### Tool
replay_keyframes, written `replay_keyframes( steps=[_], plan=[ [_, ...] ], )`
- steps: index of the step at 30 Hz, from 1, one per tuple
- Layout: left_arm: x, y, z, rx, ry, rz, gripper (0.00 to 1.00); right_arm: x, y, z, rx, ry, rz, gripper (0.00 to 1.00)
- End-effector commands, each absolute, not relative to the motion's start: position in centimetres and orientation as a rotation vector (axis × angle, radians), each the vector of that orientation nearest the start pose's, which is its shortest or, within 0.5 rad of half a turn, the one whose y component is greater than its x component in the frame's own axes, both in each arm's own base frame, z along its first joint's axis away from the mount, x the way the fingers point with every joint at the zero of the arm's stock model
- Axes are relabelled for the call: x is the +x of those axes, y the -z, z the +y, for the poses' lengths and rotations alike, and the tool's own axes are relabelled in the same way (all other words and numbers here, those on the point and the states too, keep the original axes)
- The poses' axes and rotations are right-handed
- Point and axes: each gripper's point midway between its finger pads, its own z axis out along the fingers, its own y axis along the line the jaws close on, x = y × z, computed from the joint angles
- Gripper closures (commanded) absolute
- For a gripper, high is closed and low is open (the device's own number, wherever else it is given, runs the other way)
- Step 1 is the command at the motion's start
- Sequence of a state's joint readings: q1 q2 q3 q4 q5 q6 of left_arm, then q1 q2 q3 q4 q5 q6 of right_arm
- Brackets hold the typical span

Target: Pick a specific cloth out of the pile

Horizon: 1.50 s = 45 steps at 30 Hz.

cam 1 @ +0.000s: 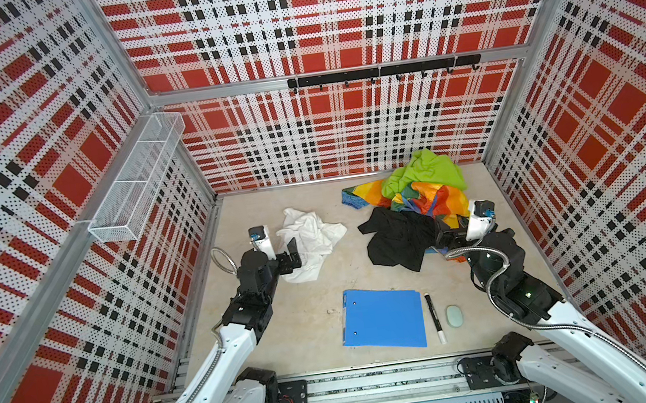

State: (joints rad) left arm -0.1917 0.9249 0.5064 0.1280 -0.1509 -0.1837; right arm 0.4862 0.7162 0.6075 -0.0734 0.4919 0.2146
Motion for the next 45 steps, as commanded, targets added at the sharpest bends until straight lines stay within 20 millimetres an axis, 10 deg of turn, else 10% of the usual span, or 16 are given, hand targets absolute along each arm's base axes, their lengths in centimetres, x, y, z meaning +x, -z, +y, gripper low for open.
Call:
replay_keyframes(
  steps=[1,14,34,45],
  plan=[
    [34.9,-22.8,-1.5,-0.125,0.096,1.723,0.01,30.1,-26.9,3.3,0.232,0.007,1.721,0.00],
    [37.1,-17.1,0.5,-0.032,-0.062,1.700,0.01,31.8,-19.8,-7.6,0.451,0.143,1.709,0.00],
    [39.5,-13.1,0.4,-0.002,0.025,1.694,0.01,34.3,-15.9,-8.8,0.421,0.206,1.638,0.00],
    [39.5,-13.3,0.3,0.001,0.016,1.687,0.01,36.6,-15.4,-6.0,0.287,0.140,1.615,0.00]
  ],
)
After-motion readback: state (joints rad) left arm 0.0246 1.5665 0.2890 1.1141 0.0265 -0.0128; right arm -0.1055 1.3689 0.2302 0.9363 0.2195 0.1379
